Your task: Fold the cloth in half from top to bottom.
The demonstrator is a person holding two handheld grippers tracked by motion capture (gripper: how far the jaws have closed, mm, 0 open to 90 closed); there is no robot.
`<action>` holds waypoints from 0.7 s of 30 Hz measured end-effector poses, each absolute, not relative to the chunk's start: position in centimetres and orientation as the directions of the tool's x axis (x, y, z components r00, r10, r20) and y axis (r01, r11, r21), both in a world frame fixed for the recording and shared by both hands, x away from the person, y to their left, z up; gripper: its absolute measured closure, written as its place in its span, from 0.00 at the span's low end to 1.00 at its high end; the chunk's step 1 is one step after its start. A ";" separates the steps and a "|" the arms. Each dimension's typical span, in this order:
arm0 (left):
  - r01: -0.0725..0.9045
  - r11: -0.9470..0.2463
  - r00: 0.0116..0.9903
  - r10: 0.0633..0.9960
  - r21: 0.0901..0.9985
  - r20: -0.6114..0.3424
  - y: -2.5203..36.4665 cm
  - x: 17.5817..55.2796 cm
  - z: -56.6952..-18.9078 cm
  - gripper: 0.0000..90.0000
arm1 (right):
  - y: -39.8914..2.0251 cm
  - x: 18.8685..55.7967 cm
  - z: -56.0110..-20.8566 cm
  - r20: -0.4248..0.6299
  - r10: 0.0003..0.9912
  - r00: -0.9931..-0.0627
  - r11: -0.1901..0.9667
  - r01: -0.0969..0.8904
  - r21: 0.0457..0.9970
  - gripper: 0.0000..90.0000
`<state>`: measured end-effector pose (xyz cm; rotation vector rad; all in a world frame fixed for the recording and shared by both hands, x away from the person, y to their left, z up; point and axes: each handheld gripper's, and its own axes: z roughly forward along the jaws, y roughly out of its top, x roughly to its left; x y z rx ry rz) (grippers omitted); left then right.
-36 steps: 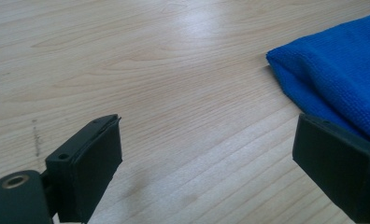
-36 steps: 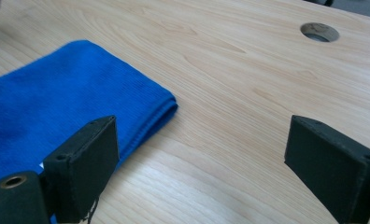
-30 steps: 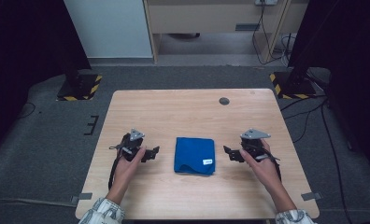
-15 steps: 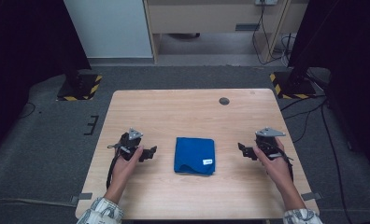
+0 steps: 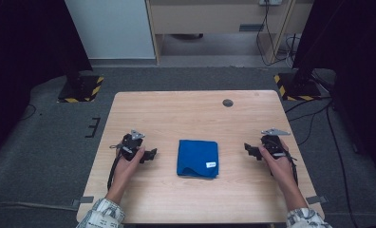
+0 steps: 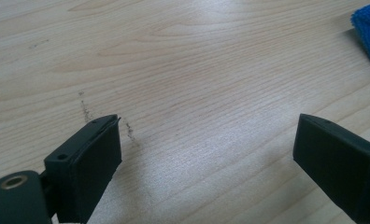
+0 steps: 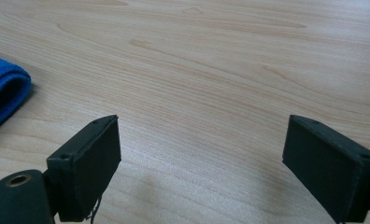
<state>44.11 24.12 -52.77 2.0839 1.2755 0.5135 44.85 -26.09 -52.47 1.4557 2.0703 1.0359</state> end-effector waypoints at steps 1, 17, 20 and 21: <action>0.644 -0.330 0.454 0.891 0.691 0.002 24.1 44.1 -52.8 0.08 | -26.0 44.9 -52.6 0.084 0.923 -0.376 0.185 0.624 0.759 0.12; 0.633 -0.328 0.455 0.890 0.702 0.005 24.0 44.2 -53.8 0.01 | -23.8 44.8 -53.9 0.000 0.927 -0.375 0.261 0.645 0.718 0.08; 0.632 -0.328 0.455 0.890 0.702 0.005 24.0 44.2 -53.8 0.01 | -23.8 44.6 -53.9 0.002 0.924 -0.382 0.265 0.645 0.717 0.08; 0.633 -0.328 0.455 0.890 0.702 0.005 24.0 44.2 -53.8 0.01 | -23.8 44.6 -53.9 0.002 0.924 -0.382 0.265 0.645 0.717 0.08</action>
